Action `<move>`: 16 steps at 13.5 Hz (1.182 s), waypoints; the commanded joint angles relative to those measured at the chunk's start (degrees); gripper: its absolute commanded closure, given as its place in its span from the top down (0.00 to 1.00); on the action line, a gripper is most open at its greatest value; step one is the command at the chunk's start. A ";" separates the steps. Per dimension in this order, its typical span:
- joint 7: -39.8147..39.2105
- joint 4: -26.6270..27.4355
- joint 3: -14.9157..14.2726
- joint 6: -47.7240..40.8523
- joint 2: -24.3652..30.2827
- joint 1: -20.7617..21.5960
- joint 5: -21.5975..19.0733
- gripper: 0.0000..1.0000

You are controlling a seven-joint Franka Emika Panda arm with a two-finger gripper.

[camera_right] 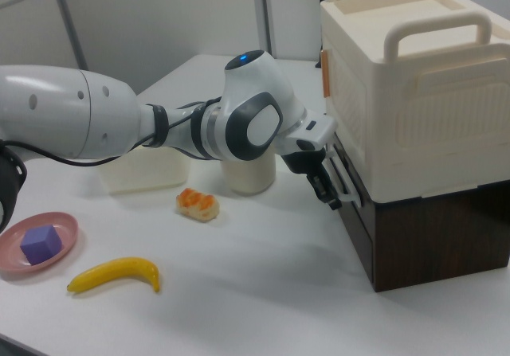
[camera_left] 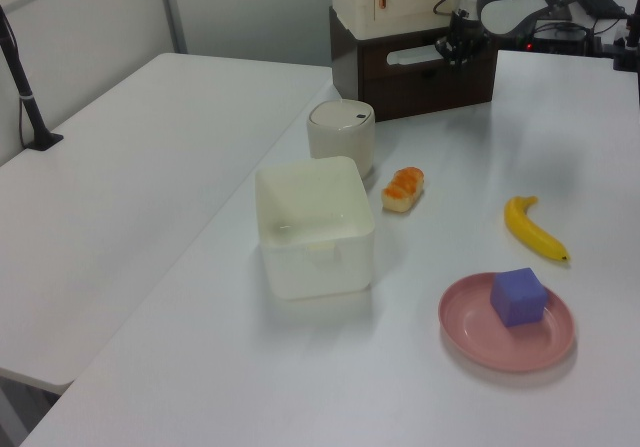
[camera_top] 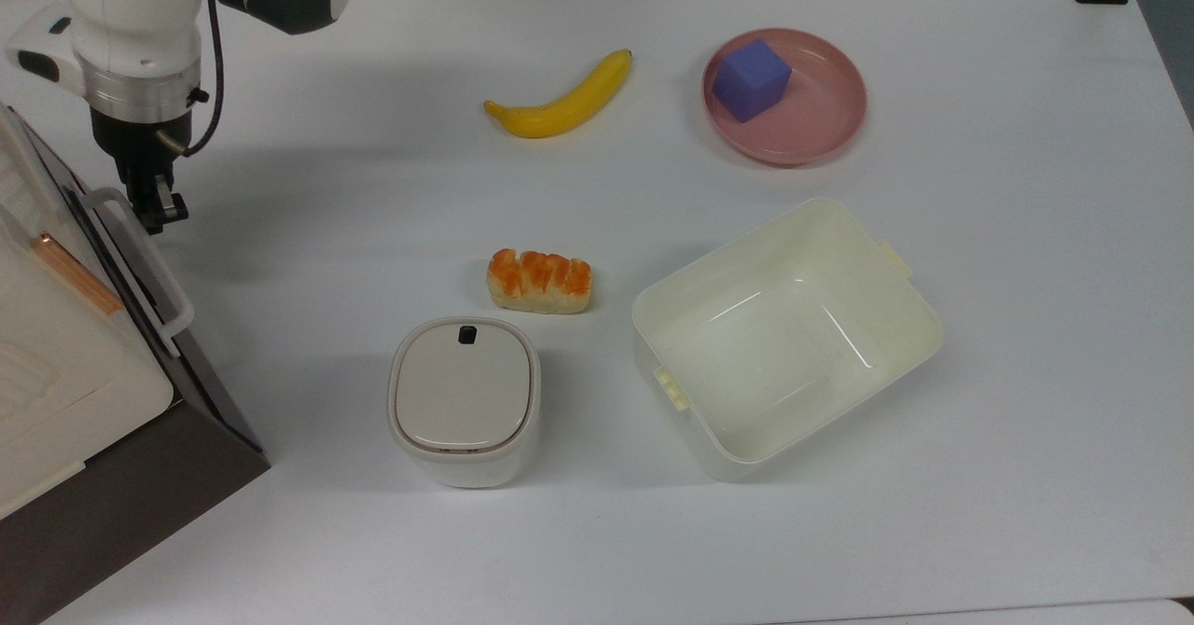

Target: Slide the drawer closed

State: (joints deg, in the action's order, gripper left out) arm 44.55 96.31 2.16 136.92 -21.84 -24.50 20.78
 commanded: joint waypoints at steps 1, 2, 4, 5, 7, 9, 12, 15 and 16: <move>-12.17 -1.57 2.40 -6.45 0.65 2.96 -0.12 0.00; -15.17 -1.57 4.24 -9.54 2.05 3.67 -2.22 0.00; -18.26 -1.57 7.49 -14.72 3.98 4.63 -4.16 0.00; -20.28 -1.57 8.47 -19.10 5.65 6.73 -4.95 0.00; -25.45 -1.57 7.95 -24.40 9.34 11.48 -9.07 0.00; -36.50 -1.66 4.46 -30.28 14.25 16.30 -17.05 0.05; -40.86 -1.57 -1.27 -34.60 17.44 22.99 -20.25 0.16; -40.95 -1.66 -4.70 -38.12 19.98 27.48 -19.56 0.38; -41.04 -1.66 -5.23 -39.00 20.16 29.23 -17.55 0.51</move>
State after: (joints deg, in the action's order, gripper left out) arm 5.12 93.24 0.05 99.91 -3.61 0.34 1.88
